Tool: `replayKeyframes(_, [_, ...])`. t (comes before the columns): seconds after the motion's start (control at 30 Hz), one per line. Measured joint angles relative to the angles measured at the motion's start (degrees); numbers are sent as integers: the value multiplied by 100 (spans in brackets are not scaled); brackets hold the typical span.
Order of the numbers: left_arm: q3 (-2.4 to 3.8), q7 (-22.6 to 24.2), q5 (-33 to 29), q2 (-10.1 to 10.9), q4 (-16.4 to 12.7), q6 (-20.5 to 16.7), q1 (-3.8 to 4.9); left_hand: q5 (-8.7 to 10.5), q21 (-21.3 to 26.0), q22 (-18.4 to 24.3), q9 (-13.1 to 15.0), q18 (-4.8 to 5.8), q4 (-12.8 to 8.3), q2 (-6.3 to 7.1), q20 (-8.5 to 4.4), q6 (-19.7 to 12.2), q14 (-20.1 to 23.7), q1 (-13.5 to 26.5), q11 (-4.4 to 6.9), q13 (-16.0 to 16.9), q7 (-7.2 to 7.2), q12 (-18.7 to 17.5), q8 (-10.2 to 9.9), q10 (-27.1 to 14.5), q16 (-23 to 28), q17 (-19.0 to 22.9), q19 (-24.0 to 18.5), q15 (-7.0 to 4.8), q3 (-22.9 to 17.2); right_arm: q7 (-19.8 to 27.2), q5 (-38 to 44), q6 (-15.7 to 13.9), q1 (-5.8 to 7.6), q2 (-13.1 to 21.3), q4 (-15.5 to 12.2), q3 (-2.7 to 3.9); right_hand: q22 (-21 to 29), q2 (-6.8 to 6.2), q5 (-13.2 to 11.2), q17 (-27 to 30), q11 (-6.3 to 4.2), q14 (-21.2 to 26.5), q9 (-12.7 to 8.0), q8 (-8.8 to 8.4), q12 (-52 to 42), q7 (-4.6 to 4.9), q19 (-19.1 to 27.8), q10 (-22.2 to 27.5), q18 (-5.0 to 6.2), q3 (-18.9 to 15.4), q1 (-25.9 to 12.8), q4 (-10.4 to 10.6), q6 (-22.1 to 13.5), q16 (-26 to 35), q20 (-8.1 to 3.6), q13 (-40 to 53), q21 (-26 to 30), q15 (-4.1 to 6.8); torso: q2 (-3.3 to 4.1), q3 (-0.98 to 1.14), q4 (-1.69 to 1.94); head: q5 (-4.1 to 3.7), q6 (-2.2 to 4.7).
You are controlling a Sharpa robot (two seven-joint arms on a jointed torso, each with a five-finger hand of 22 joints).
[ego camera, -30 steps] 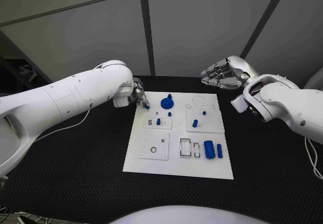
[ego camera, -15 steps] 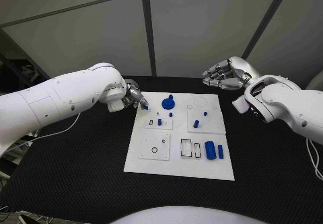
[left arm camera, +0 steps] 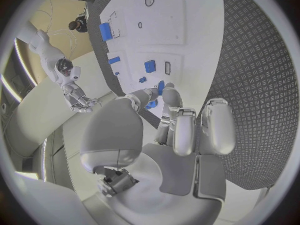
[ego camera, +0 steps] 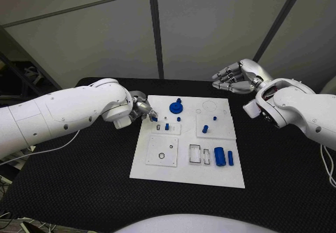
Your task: Assemble the parts on the task board
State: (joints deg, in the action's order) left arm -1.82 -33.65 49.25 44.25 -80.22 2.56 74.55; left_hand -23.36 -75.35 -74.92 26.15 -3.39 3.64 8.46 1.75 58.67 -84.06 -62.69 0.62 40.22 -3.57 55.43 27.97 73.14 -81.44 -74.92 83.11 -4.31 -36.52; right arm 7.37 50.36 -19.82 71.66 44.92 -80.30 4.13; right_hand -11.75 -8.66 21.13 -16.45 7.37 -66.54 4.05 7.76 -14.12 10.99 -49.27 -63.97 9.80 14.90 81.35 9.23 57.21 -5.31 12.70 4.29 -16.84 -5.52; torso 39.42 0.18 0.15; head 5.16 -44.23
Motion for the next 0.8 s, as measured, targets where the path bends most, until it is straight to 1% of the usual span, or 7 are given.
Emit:
replayKeyframes(0.1, [-18,-1,117,2,-73,-63,-37,-14,0,0,5,0,-3,21,0,0,0,21,0,1,0,4,0,1,0,0,0,0,-3,0,0,4,0,-4,1,0,0,0,0,0,0,0,0,0,0,0,0,0,0,0,0,0,0,0,0,0,0,0,3,0,-8,3,-5])
replayKeyframes(0.27, [-40,-9,323,-14,-137,-89,-71,-14,0,0,5,-1,-12,21,0,10,0,21,1,0,10,4,23,1,0,0,0,0,-11,0,0,8,0,-4,5,0,0,0,0,0,0,0,0,0,0,0,0,0,0,0,0,0,0,0,0,0,0,0,7,0,-14,3,-7])
replayKeyframes(0.3, [-42,-10,360,-20,-144,-86,-74,-13,0,0,4,0,-16,21,0,20,-1,21,31,0,20,4,23,32,0,0,0,-1,-15,0,0,9,0,-4,5,0,1,0,0,1,0,0,0,0,0,0,0,0,0,0,0,0,0,0,0,-1,0,0,8,0,-14,1,-7])
replayKeyframes(0.33, [-43,-12,398,-27,-152,-80,-77,-13,0,0,4,0,-16,22,0,20,-1,22,38,0,20,4,23,39,0,0,0,-1,-15,0,0,10,0,-4,5,0,5,0,1,3,0,0,0,0,0,0,0,0,0,0,0,0,0,14,0,-3,0,0,9,0,-14,-1,-7])
replayKeyframes(0.57, [-46,-45,663,-82,-183,63,-85,-13,0,0,4,0,-17,53,0,20,-1,52,39,0,20,4,50,42,0,0,0,0,-17,0,0,15,0,-4,5,0,8,0,28,6,0,0,0,0,0,0,0,0,0,0,0,0,0,22,0,-6,0,0,14,1,-18,-10,-18])
replayKeyframes(0.63, [-48,-59,715,-94,-181,116,-87,-12,0,0,5,0,-120,92,0,21,-2,91,56,0,21,4,52,60,0,0,0,0,-119,0,0,15,-1,-4,4,0,7,0,28,6,0,0,0,0,0,0,0,0,0,0,0,0,0,22,0,-6,0,0,14,2,-18,-10,-26])
replayKeyframes(0.8, [-48,-102,831,-143,-157,261,-89,-35,-22,0,13,0,-127,95,0,21,-2,94,48,0,21,4,54,68,0,0,0,0,-126,0,-1,17,-1,-5,3,0,7,0,28,6,0,0,0,0,0,0,0,0,0,0,0,0,0,21,0,-6,0,0,14,3,-18,-10,-32])
